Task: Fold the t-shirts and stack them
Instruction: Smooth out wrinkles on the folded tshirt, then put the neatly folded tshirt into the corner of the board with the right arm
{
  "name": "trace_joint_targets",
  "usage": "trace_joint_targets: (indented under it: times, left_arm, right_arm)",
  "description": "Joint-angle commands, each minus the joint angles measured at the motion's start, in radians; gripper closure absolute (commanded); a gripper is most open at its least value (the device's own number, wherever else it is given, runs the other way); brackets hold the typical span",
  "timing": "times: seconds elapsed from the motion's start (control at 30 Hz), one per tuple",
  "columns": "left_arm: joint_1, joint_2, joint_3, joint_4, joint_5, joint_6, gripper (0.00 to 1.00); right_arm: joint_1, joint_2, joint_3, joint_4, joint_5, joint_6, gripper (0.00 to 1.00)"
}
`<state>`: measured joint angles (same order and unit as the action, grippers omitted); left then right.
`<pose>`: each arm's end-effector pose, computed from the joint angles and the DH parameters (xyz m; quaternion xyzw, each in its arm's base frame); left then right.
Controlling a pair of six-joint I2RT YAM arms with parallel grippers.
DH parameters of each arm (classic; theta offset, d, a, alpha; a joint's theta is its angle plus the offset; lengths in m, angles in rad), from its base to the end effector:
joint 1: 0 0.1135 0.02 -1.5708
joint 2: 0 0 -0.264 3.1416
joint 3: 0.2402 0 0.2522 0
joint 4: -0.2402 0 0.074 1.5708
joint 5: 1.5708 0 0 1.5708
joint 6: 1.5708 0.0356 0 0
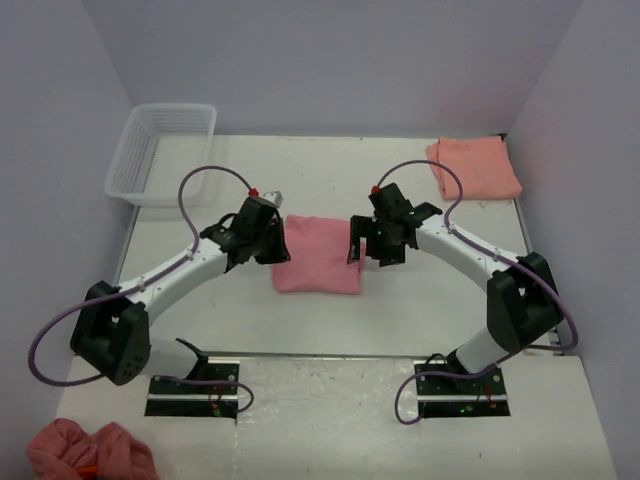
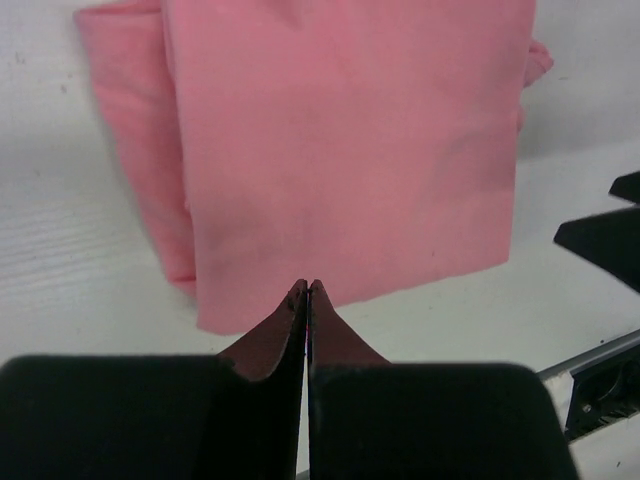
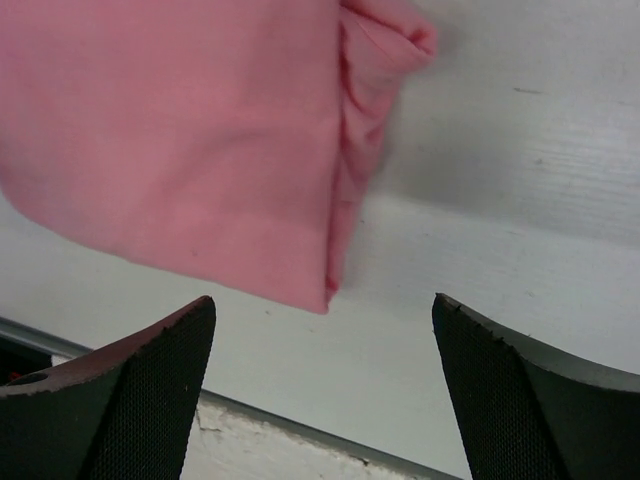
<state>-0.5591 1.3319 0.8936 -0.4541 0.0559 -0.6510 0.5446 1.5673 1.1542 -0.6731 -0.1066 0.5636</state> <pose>0.2308 -0.1468 0.2351 -0.0340 0.9421 -0.2109 0.2586 0.2704 0.1682 0.2373 -0.0036 0.9695 0.1700 0.1765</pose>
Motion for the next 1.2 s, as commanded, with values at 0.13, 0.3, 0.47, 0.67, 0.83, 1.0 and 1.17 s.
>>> trace_joint_targets:
  times: [0.13, 0.3, 0.47, 0.67, 0.83, 1.0, 1.17]
  left_arm:
    - [-0.002, 0.237, 0.180, 0.066, 0.027, 0.062, 1.00]
    - [-0.001, 0.311, 0.208, 0.100, 0.030, 0.080, 1.00]
    - [-0.001, 0.358, 0.220, 0.098, 0.013, 0.088, 1.00]
    - [0.002, 0.400, 0.235, 0.084, -0.017, 0.085, 1.00]
    - [0.014, 0.435, 0.232, 0.077, -0.039, 0.085, 1.00]
    - [0.036, 0.474, 0.209, 0.080, -0.045, 0.085, 1.00]
    - [0.044, 0.480, 0.197, 0.089, -0.036, 0.093, 1.00]
  right_arm:
    - [-0.090, -0.023, -0.174, 0.239, -0.160, 0.027, 0.11]
    - [-0.110, 0.007, -0.195, 0.280, -0.180, 0.021, 0.11]
    - [-0.144, 0.043, -0.217, 0.334, -0.243, 0.038, 0.11]
    - [-0.153, 0.112, -0.192, 0.354, -0.266, 0.055, 0.11]
    - [-0.153, 0.161, -0.195, 0.391, -0.301, 0.079, 0.11]
    - [-0.153, 0.189, -0.255, 0.466, -0.337, 0.116, 0.11]
    - [-0.147, 0.166, -0.327, 0.513, -0.303, 0.162, 0.10]
